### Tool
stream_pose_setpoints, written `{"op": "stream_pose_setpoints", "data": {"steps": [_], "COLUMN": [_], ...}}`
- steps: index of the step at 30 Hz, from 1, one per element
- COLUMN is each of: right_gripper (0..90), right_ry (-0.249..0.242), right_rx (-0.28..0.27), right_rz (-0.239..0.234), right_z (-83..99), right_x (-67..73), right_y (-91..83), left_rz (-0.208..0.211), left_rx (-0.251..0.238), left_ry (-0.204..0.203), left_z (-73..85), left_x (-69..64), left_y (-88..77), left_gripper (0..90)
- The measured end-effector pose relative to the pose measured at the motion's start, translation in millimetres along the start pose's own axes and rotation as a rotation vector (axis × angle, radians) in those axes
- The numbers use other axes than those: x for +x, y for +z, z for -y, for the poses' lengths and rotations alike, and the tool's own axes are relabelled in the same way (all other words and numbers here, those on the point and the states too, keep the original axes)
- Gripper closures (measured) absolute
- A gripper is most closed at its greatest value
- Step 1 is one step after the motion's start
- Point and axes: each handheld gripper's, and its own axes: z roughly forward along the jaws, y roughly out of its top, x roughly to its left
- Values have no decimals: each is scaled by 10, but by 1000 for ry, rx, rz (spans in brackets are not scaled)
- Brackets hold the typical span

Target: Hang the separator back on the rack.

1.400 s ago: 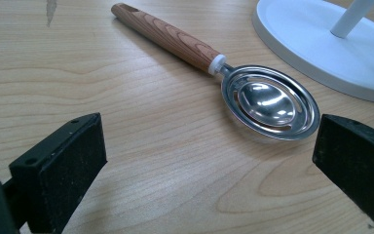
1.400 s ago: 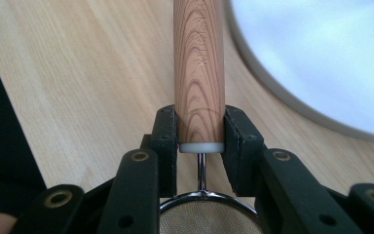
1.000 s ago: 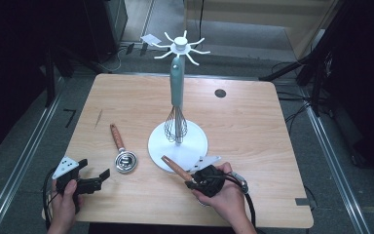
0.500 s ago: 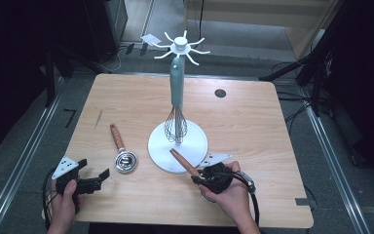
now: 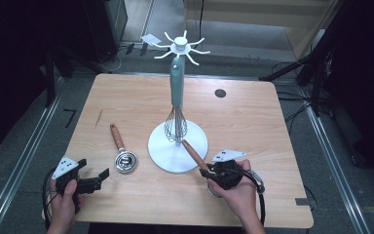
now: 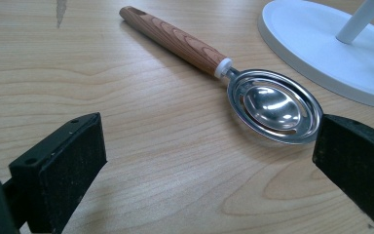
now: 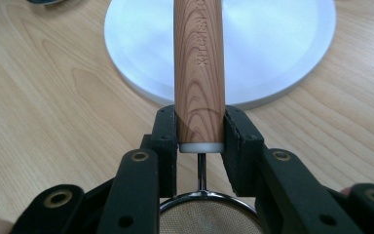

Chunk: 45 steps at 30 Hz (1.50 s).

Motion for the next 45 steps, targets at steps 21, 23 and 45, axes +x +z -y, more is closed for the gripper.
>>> {"op": "stream_pose_setpoints", "data": {"steps": [21,23,45], "right_gripper": [706,706,706], "right_ry": [71,74,58], "right_rx": [-220,-252,-444], "right_rz": [42,53,110], "right_z": [-17,-28,-151], "right_x": [-99,-91,57], "right_y": [-235,-269,-542], "left_rz": [12,13,16], "left_rx": [0,0,0], "left_ry": [-4,-4,-5], "left_z": [1,1,0], "left_x": [11,10,7], "left_y": [0,0,3], "left_gripper": [0,0,0]}}
